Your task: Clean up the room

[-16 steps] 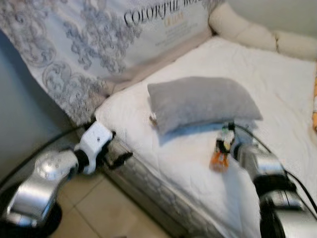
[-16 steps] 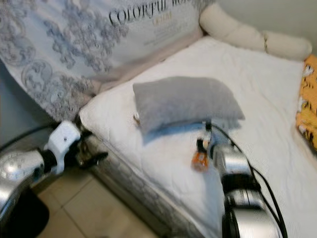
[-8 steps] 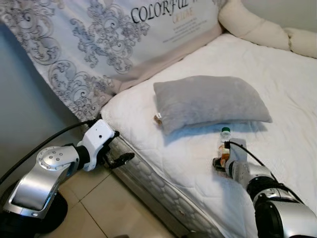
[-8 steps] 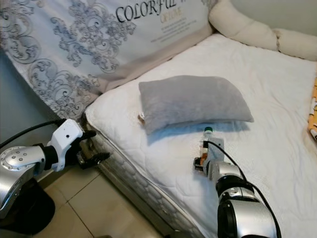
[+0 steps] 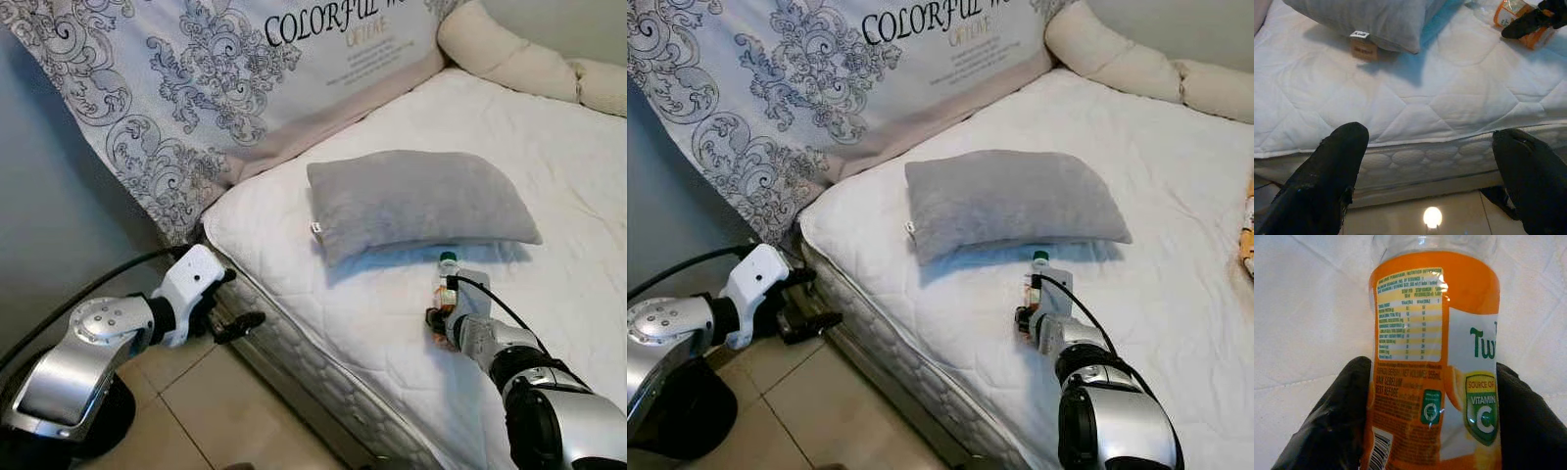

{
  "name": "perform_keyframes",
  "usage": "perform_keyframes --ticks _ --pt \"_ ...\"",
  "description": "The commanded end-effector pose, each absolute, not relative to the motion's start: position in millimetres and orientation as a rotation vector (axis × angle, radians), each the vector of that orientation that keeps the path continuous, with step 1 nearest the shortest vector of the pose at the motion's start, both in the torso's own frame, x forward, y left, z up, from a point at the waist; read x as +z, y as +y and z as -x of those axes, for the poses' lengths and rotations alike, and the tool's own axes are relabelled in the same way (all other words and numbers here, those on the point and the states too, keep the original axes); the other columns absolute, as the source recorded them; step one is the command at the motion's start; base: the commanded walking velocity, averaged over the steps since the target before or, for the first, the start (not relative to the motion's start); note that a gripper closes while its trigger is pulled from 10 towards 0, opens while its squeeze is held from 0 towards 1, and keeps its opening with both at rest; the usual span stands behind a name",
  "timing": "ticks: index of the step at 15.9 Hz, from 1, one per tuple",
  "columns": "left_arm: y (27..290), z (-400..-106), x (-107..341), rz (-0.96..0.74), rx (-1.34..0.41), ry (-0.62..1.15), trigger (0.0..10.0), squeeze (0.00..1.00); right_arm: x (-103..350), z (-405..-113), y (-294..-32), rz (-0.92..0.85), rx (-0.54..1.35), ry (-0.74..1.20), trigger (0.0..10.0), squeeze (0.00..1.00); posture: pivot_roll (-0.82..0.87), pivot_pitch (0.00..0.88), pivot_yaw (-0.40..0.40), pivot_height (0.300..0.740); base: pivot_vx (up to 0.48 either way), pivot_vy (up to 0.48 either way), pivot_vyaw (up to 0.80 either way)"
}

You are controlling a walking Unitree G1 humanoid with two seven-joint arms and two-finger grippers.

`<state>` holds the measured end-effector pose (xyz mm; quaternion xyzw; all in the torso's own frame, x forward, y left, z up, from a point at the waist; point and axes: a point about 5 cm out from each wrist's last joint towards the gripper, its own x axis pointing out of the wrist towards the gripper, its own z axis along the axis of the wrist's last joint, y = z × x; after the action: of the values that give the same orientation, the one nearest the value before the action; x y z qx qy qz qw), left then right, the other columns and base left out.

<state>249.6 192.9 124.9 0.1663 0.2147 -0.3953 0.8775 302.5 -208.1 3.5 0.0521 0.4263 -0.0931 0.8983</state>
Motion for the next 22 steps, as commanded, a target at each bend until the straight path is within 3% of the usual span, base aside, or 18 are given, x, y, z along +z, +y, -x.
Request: perform_keyframes --ticks 1,7,11,13,14,15,16,17,20,22 --pt "190.8 -248.3 128.9 -0.350 -0.832 0.433 10.0 0.00 6.6 -305.1 -210.7 -0.115 -0.193 0.868 0.0 0.00 0.05 0.000 -0.005 0.740 0.000 0.000 0.00" --pt "183.6 -242.7 125.6 -0.289 -0.821 0.439 10.0 0.00 5.8 -303.3 -215.2 -0.137 -0.231 0.844 0.0 0.00 0.05 0.000 -0.007 0.740 0.000 0.000 0.00" --pt "179.2 -237.0 123.7 -0.253 -0.803 0.428 10.0 0.00 7.2 -293.9 -240.9 -0.238 -0.465 0.775 0.0 0.00 0.04 0.000 -0.018 0.740 0.000 0.000 0.00" --pt "178.1 -235.4 124.3 -0.274 -0.784 0.394 10.0 0.00 16.4 -285.3 -265.3 -0.278 -0.684 0.637 0.0 0.00 0.04 0.000 -0.012 0.740 0.000 0.000 0.00" --pt "181.2 -239.3 128.2 -0.270 -0.664 0.345 10.0 0.00 52.1 -294.9 -280.7 -0.251 -0.691 0.348 0.0 0.00 0.03 0.000 0.000 0.740 0.000 0.000 0.00" --pt "181.6 -243.1 131.9 -0.263 -0.582 0.307 10.0 0.00 74.6 -304.5 -277.5 -0.256 -0.598 0.200 0.0 0.00 0.03 0.000 0.002 0.740 0.000 0.000 0.00" --pt "179.4 -244.2 133.2 -0.209 -0.532 0.300 10.0 0.00 95.0 -313.4 -262.9 -0.363 -0.433 0.079 2.1 0.00 0.03 0.000 0.005 0.740 0.000 0.000 0.00" --pt "179.4 -243.7 133.6 -0.225 -0.470 0.287 10.0 0.00 110.4 -318.2 -239.2 -0.368 -0.203 0.043 10.0 0.00 0.03 0.000 0.005 0.740 0.000 0.000 0.00" --pt "184.4 -234.1 131.8 -0.187 -0.296 0.250 10.0 0.00 120.9 -296.7 -178.6 -0.207 0.206 0.075 10.0 0.00 0.06 0.000 -0.027 0.740 0.000 0.000 0.27" --pt "188.6 -226.0 132.6 -0.194 -0.176 0.238 10.0 0.00 118.9 -282.6 -155.7 -0.190 0.301 0.091 10.0 0.00 0.09 0.000 -0.058 0.740 0.000 0.000 0.80"
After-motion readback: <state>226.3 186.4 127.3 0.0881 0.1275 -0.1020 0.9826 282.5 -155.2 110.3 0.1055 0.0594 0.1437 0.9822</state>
